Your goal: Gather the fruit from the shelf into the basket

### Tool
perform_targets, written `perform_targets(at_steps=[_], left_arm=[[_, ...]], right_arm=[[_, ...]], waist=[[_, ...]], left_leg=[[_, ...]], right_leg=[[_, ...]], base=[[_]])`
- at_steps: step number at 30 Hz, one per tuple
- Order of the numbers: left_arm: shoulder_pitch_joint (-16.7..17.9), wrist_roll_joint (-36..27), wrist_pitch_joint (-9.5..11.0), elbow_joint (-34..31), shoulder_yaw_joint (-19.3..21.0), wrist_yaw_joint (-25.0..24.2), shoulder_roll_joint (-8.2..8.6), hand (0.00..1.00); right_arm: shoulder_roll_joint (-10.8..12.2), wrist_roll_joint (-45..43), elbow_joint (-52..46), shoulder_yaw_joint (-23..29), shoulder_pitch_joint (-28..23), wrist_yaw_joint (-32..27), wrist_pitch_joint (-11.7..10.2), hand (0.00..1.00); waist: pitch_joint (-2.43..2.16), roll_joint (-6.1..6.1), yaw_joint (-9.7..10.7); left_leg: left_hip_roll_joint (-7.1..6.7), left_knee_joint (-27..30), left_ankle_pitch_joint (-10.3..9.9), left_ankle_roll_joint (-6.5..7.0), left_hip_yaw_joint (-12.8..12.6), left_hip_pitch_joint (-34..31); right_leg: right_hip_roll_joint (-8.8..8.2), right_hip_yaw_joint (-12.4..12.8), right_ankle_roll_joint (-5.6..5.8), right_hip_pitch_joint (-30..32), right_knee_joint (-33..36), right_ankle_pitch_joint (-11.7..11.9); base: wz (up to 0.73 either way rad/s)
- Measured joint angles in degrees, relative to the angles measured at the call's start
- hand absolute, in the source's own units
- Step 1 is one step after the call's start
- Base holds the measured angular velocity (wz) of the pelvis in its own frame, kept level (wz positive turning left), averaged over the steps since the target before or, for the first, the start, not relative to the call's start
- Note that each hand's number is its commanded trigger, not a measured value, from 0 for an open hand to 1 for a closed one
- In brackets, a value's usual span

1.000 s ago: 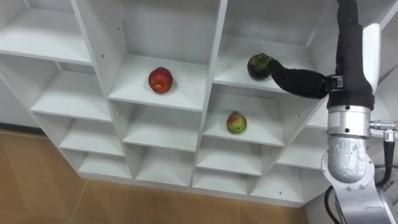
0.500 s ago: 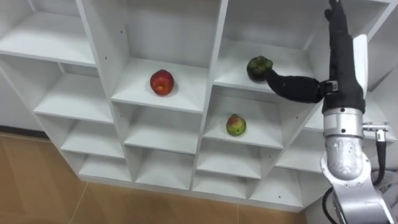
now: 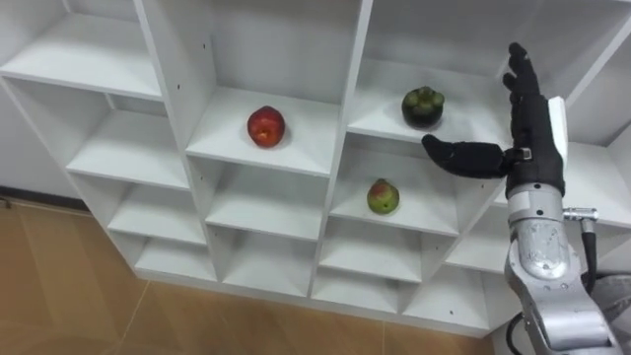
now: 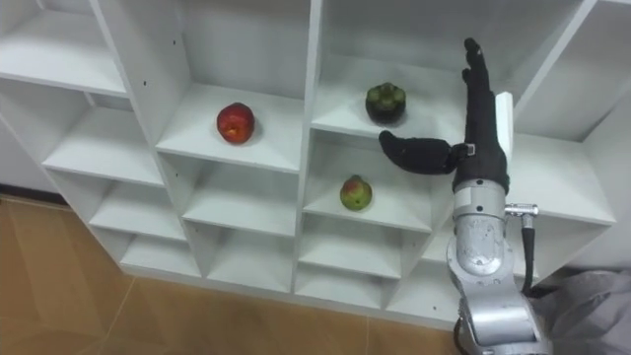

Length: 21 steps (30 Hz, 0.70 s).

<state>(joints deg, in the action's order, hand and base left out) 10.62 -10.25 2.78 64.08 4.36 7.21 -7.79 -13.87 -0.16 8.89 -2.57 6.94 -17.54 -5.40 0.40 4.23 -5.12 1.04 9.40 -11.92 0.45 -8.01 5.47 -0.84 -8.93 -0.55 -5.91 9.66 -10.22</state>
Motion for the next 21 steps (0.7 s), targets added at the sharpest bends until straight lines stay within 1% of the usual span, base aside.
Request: perform_targets(at_steps=[3, 6, 8, 12, 15, 18, 21], left_arm=[[-0.1, 0.0, 0.0, 0.0, 0.0, 0.0, -0.04, 1.0], [-0.3, 0.0, 0.0, 0.0, -0.2, 0.0, -0.1, 1.0], [-0.5, 0.0, 0.0, 0.0, -0.2, 0.0, -0.11, 1.0], [-0.8, 1.0, -0.3, 0.0, -0.1, 0.0, -0.05, 1.0], [-1.1, 1.0, -0.3, 0.0, -0.1, 0.0, -0.01, 1.0], [-1.0, 1.3, -0.4, 0.0, -0.1, 0.1, 0.19, 1.0], [-0.9, 1.3, -1.1, 0.0, -0.2, 0.8, 0.22, 1.0]], right_arm=[[0.0, 0.1, 0.0, 0.0, 0.0, 0.1, 0.0, 0.0], [0.0, 0.1, 0.2, 0.0, 0.3, 0.1, 0.0, 0.0], [-0.1, 0.5, 2.0, -0.1, 1.7, 0.1, 0.1, 0.0], [-0.1, 2.8, 2.0, -0.2, 2.4, 0.2, 0.1, 0.0], [-0.1, 3.9, 1.9, -0.2, 3.1, 0.2, 0.1, 0.0], [-0.1, 4.4, 1.9, -0.3, 3.7, 0.2, 0.1, 0.0], [-0.1, 4.6, 2.1, -0.8, 4.3, 0.2, 0.1, 0.0]], waist=[[0.01, 0.07, 0.0], [0.14, 0.31, -0.1], [0.18, 0.45, -0.1], [0.16, 0.44, -0.5], [0.1, 0.34, -1.0], [-0.06, 0.08, -1.6], [-0.2, -0.22, -1.6]], left_leg=[[0.0, 0.0, 0.0, 0.0, 0.1, 0.0], [0.0, 0.1, 0.0, 0.0, 0.3, -0.2], [0.0, 0.1, 0.0, 0.0, 0.3, -0.2], [0.0, 0.1, 0.0, 0.0, 0.3, -0.2], [0.0, 0.1, 0.0, 0.0, 0.3, -0.2], [-0.02, 0.1, 0.0, 0.03, 0.3, 0.0], [-0.03, 0.2, 0.1, 0.04, 0.3, 0.2]], right_leg=[[-0.01, -0.1, 0.0, 0.0, 0.0, 0.0], [-0.04, -0.6, 0.0, 0.0, 0.0, 0.0], [-0.06, -0.6, 0.0, 0.1, 0.0, 0.0], [-0.06, -0.7, 0.0, 0.1, 0.0, 0.0], [-0.07, -0.8, 0.0, 0.2, 0.0, 0.0], [-0.11, -0.9, 0.0, 0.0, 0.0, 0.0], [-0.16, -1.0, 0.0, -0.2, 0.0, 0.0]], base=[[0.01], [0.03], [0.0], [0.0], [0.0], [0.0], [0.0]])
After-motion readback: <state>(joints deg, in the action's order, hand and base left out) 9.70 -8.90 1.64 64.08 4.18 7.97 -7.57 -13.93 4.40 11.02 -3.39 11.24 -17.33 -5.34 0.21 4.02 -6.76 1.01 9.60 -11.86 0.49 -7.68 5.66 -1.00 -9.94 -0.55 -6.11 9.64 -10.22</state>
